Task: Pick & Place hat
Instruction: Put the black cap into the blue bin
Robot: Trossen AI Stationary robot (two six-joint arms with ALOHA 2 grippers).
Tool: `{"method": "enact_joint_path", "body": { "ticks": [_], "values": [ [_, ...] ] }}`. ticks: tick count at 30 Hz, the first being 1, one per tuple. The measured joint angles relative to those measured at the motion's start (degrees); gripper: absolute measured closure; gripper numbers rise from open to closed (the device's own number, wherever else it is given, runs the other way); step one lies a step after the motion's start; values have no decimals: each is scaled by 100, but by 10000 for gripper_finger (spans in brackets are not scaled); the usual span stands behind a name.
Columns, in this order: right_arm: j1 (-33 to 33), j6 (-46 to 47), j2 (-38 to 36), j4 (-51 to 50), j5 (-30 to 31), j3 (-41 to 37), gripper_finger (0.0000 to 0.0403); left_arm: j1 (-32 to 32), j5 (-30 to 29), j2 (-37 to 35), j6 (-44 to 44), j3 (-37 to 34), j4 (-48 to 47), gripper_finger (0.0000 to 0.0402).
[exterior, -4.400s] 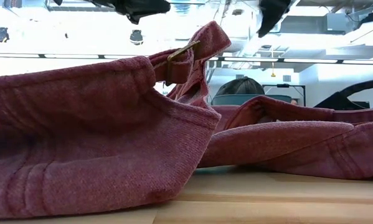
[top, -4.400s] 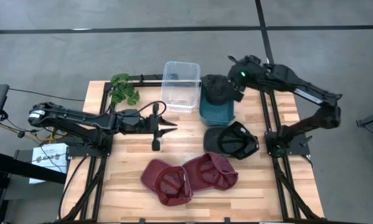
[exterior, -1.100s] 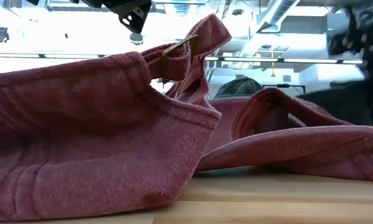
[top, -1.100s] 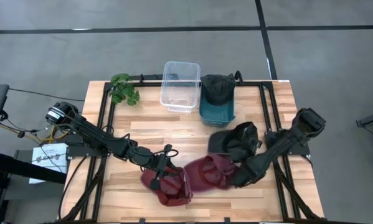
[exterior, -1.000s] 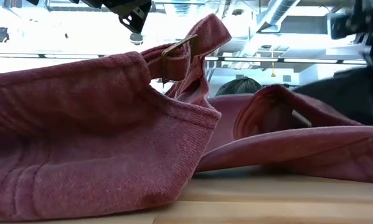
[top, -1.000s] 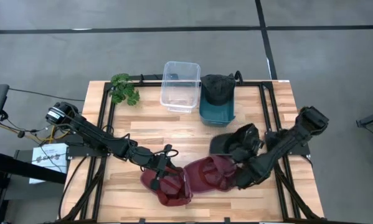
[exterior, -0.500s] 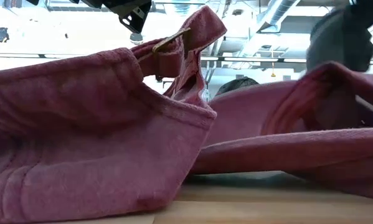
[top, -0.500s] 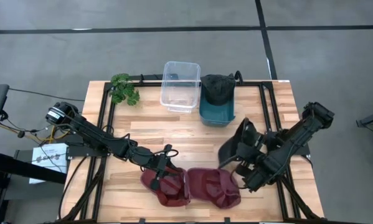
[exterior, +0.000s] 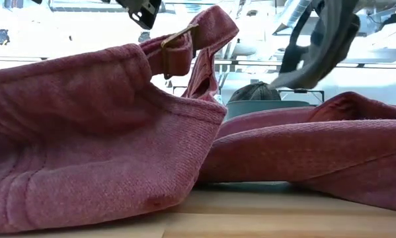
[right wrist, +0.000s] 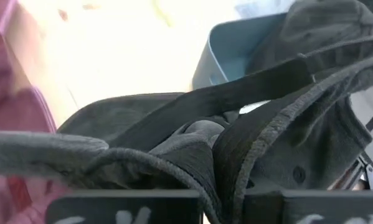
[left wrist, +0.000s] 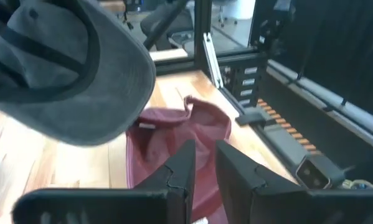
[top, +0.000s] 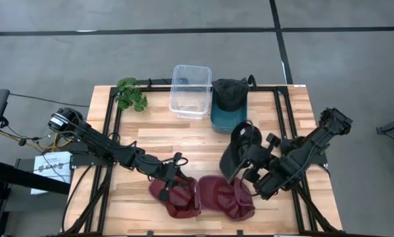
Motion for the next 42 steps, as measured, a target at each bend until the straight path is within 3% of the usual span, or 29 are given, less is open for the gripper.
{"method": "enact_joint_path", "body": {
  "ticks": [7, 15, 25, 35, 42],
  "values": [
    [-260, -690, -4, 931, 0, 15, 403, 0, 1, 0, 8, 0, 350, 335],
    [-534, -1575, -2, 2094, -3, 15, 403, -26, 0, 0, 2, 0, 564, 287],
    [-961, -1963, -2, 2903, 20, 15, 403, -25, -5, 2, 3, 0, 1069, 232],
    [-1444, -2541, -3, 3944, -9, 13, 403, -9, -78, 390, 21, 2, 1299, 227],
    [-1561, -2698, -2, 4365, -178, 13, 403, -9, -661, 639, 619, 2, 1305, 227]
  ]
}}
